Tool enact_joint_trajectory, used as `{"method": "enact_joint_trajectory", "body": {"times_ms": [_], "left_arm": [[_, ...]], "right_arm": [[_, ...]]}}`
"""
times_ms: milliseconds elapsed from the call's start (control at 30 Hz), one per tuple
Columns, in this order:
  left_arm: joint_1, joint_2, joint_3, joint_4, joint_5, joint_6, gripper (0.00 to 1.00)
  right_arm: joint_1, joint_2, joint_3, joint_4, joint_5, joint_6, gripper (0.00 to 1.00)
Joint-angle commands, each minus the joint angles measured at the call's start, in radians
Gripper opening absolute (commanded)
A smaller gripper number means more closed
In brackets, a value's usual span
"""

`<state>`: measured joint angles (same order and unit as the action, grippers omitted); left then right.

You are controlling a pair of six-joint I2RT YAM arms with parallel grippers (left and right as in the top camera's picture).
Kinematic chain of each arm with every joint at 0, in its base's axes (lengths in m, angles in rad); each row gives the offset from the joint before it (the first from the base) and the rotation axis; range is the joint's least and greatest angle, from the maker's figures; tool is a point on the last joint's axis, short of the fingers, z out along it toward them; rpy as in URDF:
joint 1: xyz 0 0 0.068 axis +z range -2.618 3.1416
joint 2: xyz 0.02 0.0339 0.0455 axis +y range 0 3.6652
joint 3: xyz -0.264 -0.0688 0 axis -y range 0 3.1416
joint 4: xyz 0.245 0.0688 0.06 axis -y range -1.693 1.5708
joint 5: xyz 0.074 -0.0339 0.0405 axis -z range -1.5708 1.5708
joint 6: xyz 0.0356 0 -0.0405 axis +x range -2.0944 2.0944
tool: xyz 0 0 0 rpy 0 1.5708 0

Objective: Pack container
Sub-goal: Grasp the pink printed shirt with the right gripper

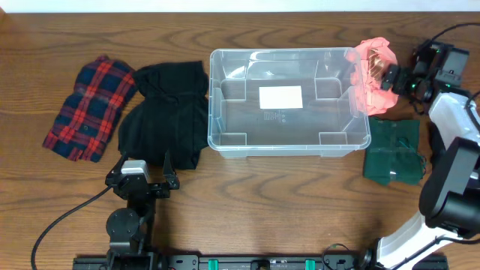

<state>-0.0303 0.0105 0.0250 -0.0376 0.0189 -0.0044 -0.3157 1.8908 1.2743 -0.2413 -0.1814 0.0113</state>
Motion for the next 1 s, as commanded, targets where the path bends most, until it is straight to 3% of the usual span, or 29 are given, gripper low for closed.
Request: {"method": "enact_joint_trajectory", "body": {"times_ms": [0,533,900,967], "left_arm": [[-0.006,-0.005,-0.021,-0.033,-0.024,-0.016,0.98],[-0.006,-0.005,-0.021,-0.033,-0.024,-0.016,0.98],[-0.006,-0.005,-0.021,-0.033,-0.024,-0.016,0.98],[-0.006,-0.005,-0.021,-0.033,-0.024,-0.016,0.98]], "right_arm": [[0.000,0.003,0.001,0.024,0.043,-0.058,0.99],[-0.005,0.167,0.001,0.190,0.027,-0.058,0.99],[-0.005,0.270,0.001,0.222,-0.098,-0.023,0.99],[-0.003,0.272,0.001,0.211,-0.116,-0.023,0.95]]}}
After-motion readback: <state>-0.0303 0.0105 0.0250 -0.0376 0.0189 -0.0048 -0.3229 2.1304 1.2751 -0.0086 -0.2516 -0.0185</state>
